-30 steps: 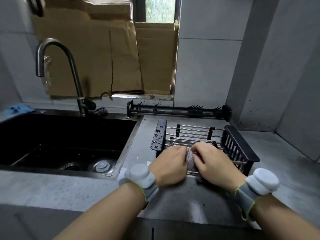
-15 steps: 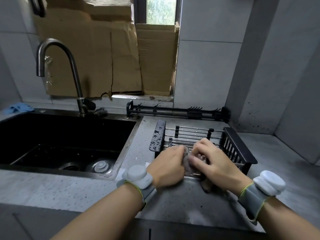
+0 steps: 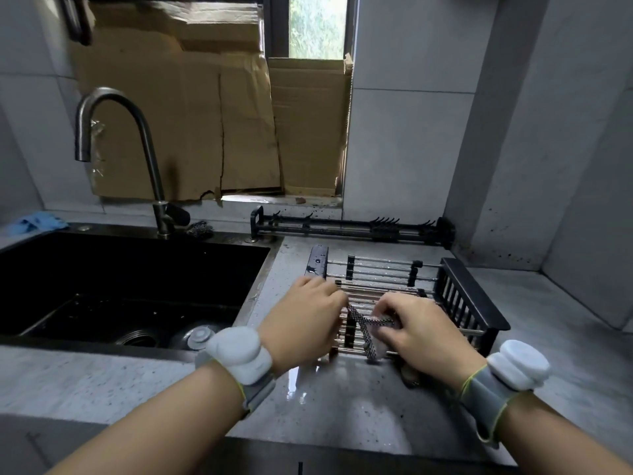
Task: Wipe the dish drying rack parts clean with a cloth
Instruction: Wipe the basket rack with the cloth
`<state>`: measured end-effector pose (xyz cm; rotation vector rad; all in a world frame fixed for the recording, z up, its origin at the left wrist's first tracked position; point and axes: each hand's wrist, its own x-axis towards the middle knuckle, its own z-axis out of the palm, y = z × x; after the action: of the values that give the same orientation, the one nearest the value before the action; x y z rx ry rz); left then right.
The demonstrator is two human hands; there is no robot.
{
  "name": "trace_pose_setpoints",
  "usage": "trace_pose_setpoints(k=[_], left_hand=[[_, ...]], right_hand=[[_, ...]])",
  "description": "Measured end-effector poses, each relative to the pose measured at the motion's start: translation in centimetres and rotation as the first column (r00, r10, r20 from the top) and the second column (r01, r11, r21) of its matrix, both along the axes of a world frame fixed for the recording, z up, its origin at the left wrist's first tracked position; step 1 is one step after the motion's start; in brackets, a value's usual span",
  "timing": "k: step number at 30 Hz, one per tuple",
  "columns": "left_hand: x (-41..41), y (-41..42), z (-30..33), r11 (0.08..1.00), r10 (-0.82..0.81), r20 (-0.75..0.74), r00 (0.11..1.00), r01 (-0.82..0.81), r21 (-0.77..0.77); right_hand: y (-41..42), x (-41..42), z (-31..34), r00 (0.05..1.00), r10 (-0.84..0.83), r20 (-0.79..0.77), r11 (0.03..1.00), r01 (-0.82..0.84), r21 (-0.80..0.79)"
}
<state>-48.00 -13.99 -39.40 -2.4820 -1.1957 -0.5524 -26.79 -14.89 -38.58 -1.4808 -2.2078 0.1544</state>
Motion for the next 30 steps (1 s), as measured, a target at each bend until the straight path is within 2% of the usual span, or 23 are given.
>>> trace_pose_setpoints(k=[4,7,9,11,13,14,15,20,23,30], left_hand=[[-0.9,0.5,0.1,0.994,-0.043,0.034,0.998,0.046,-0.096],[-1.2,0.8,0.3,0.987,-0.060,0.036,0.998,0.064,-0.144],[-1.3,0.7,0.1,0.988,-0.065,0.033,0.997,0.069,-0.139],[-1.3,0.5,-0.4,0.991,-0.063,0.066,0.996,0.070,-0.110],[-1.2,0.4,-0.6,0.992,-0.044,0.088,0.995,0.053,-0.110],[-1.0,0.4,-0.7,0.993,-0.036,0.088,0.995,0.045,-0.106],[-1.0,0.4,-0.7,0.995,-0.028,0.090,0.996,0.037,-0.096],[-0.7,0.3,-1.0,0.992,0.000,0.144,0.990,0.018,-0.124],[-0.6,0.6,-1.1,0.989,0.022,0.149,0.989,0.000,-0.147],[-0.6,0.8,-1.0,0.988,0.035,0.150,0.988,-0.012,-0.152]], right_hand=[[-0.1,0.0,0.5,0.973,-0.001,-0.233,1.000,-0.004,-0.021],[0.3,-0.5,1.2,0.897,-0.048,-0.440,0.998,0.066,0.026],[0.6,-1.7,1.7,0.863,-0.024,-0.505,0.997,0.058,0.052],[0.6,-3.3,1.6,0.901,0.042,-0.431,0.999,-0.031,0.032],[0.8,-4.4,0.3,0.984,0.067,-0.165,0.998,-0.067,0.008],[0.8,-4.4,-0.2,0.999,0.051,-0.015,0.999,-0.051,0.012],[0.8,-4.4,-0.5,0.997,0.047,0.066,0.999,-0.048,0.019],[0.6,-2.9,-0.9,0.984,0.119,0.136,0.991,-0.126,0.046],[0.3,-1.2,-1.0,0.975,0.075,0.211,0.995,-0.087,0.048],[-0.3,3.6,0.3,0.967,0.002,0.256,1.000,-0.005,0.011]])
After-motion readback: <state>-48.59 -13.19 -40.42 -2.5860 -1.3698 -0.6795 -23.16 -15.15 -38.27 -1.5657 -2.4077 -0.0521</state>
